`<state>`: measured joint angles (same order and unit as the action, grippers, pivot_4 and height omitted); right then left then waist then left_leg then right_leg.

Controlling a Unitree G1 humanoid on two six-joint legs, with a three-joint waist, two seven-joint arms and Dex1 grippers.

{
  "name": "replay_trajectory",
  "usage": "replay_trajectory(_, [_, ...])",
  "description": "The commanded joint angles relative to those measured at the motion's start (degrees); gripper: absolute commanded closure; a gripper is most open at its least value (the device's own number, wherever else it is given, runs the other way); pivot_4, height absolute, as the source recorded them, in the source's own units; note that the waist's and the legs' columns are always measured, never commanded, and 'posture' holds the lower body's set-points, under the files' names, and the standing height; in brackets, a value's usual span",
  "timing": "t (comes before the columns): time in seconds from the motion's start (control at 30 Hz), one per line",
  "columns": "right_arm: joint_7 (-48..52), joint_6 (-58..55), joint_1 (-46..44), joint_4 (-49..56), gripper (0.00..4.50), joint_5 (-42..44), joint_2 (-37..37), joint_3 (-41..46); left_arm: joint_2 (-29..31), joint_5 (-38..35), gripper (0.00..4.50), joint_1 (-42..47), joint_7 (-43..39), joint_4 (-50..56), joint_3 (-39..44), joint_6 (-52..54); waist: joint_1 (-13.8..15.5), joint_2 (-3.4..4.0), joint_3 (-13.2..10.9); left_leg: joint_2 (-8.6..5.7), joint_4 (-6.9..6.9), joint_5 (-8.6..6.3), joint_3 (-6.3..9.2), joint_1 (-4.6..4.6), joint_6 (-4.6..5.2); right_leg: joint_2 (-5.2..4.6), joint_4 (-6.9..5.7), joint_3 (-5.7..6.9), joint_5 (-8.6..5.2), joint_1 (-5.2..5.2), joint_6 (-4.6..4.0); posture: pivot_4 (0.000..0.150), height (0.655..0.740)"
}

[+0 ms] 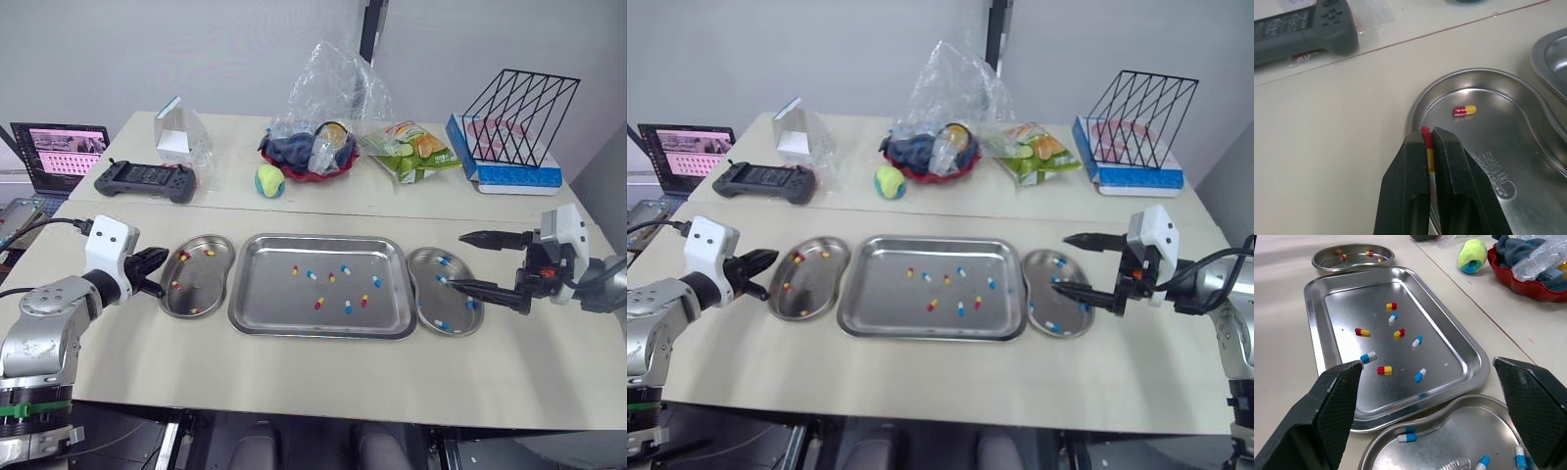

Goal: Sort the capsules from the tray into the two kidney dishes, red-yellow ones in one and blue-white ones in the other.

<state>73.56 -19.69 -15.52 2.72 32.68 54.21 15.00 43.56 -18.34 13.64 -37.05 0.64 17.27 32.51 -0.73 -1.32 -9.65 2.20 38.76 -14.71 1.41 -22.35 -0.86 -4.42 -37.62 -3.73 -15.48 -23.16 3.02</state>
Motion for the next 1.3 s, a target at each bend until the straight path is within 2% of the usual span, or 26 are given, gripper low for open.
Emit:
replay_trajectory(0.03, [0.2, 0.9, -0.7, 0.4, 0.0, 0.0, 0.7, 1.2, 0.0, -1.2, 3.74, 0.3, -1.3, 1.1, 0.7, -1.2, 0.0, 0.0, 0.0, 0.0, 0.0, 0.0, 0.0, 0.0, 0.0, 0.0, 0.0, 0.0, 0.0, 0.0, 0.0, 0.15, 0.7174])
replay_trajectory(0.2, [0.3, 0.6, -0.3, 0.2, 0.0, 0.0, 1.0, 1.5, -0.5, -2.2, 2.08, 0.4, -1.5, 0.5, 2.2, -1.9, 0.0, 0.0, 0.0, 0.01, 0.0, 0.0, 0.0, 0.0, 0.0, 0.0, 0.0, 0.0, 0.0, 0.0, 0.0, 0.15, 0.7174])
replay_trajectory(0.23, [0.4, 0.4, -0.2, 0.1, 0.0, 0.1, 1.2, 1.5, -0.4, -2.3, 1.88, 0.7, -1.2, 0.0, 2.8, -2.0, 0.0, 0.0, 0.0, 0.01, 0.0, 0.0, 0.0, 0.0, 0.0, 0.0, -0.01, 0.0, 0.0, 0.0, 0.0, 0.15, 0.7174])
replay_trajectory(0.4, [0.6, 1.1, 0.0, -0.7, 0.0, -0.2, 1.1, 1.7, -0.2, -3.5, 0.16, 1.6, -0.7, -1.9, 5.7, -3.6, 0.0, 0.0, 0.0, 0.0, 0.0, 0.0, 0.0, 0.01, 0.0, 0.0, 0.0, 0.0, 0.0, 0.0, 0.0, 0.15, 0.7174])
replay_trajectory(0.57, [0.4, 2.1, 0.0, -2.6, 0.0, -0.4, 0.7, 2.6, 3.7, -7.5, 0.07, -0.6, -7.9, -9.2, 18.4, -14.3, -0.3, -0.08, 0.0, 0.03, -0.01, 0.0, -0.01, 0.0, 0.0, 0.02, -0.01, 0.0, 0.0, -0.05, 0.0, 0.15, 0.7174])
replay_trajectory(0.73, [0.1, 2.9, 1.1, -3.5, 0.0, -0.3, 0.3, 3.4, 5.7, -10.6, 0.07, -8.6, -17.5, -12.8, 24.0, -19.1, -0.7, 0.04, 0.0, 0.07, -0.09, -0.01, -0.09, 0.05, 0.02, 0.0, 0.04, -0.02, -0.02, -0.06, -0.02, 0.15, 0.7174])
replay_trajectory(0.9, [-0.1, 3.7, 1.4, -4.0, 0.0, -0.4, -0.4, 3.0, 6.4, -13.7, 0.07, -12.9, -21.2, -15.3, 26.5, -17.2, -0.1, -0.15, -0.1, 0.11, -0.07, -0.02, -0.09, 0.03, 0.01, 0.03, 0.0, 0.02, -0.02, -0.06, -0.02, 0.15, 0.7174])
replay_trajectory(1.13, [-0.2, 3.9, 0.7, -4.1, 0.0, -0.5, -0.7, 2.6, 5.3, -14.0, 0.07, -18.0, -23.5, -15.2, 26.9, -19.0, -0.2, -0.17, -0.1, 0.12, -0.08, -0.03, -0.08, 0.04, 0.02, 0.03, 0.0, 0.03, -0.02, -0.04, -0.02, 0.15, 0.7174])
replay_trajectory(1.3, [0.4, 4.4, 0.1, -5.1, 0.0, -0.8, -0.6, 2.5, 4.5, -14.7, 0.07, -18.0, -22.7, -16.4, 27.3, -19.4, -0.1, -0.17, -0.1, 0.16, -0.07, -0.03, -0.09, 0.05, 0.01, 0.05, -0.01, 0.03, -0.02, -0.04, -0.03, 0.15, 0.7174])
